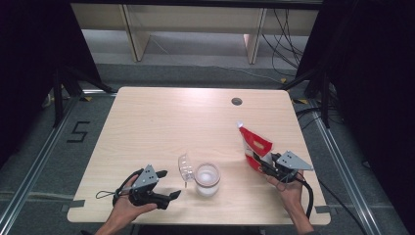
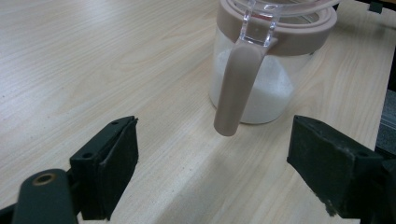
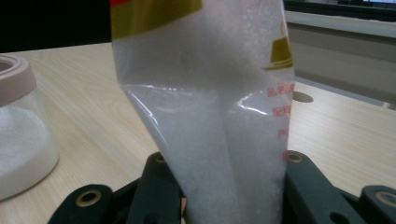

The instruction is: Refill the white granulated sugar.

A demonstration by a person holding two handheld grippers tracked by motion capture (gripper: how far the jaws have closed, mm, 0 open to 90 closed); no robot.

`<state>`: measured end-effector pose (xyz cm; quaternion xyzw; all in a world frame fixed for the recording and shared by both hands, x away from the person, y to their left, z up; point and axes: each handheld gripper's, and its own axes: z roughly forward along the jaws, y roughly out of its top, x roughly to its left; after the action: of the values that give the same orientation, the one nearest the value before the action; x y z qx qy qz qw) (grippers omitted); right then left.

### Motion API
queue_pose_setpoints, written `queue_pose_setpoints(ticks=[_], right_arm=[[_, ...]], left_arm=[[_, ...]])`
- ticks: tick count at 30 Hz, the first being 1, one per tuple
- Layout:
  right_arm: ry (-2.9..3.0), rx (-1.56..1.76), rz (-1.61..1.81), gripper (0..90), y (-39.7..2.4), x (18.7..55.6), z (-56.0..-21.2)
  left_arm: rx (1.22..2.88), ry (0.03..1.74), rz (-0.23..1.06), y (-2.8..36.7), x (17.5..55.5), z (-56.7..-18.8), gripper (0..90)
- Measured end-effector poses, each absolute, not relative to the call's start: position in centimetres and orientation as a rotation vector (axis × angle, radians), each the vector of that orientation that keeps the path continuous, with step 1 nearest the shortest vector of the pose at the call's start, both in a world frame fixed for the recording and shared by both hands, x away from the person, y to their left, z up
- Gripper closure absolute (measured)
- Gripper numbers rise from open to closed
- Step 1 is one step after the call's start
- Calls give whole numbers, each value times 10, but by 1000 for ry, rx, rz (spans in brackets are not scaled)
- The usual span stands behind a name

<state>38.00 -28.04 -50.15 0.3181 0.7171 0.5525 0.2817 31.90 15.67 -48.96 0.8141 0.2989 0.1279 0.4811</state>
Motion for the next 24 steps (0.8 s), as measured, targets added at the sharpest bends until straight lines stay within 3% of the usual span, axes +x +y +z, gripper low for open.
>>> queue_pose_setpoints(ticks=[24], right_arm=[[1931,896,1407,609,-293,376,-501]], left_arm=[[1980,729,308,157,320,-490,157]])
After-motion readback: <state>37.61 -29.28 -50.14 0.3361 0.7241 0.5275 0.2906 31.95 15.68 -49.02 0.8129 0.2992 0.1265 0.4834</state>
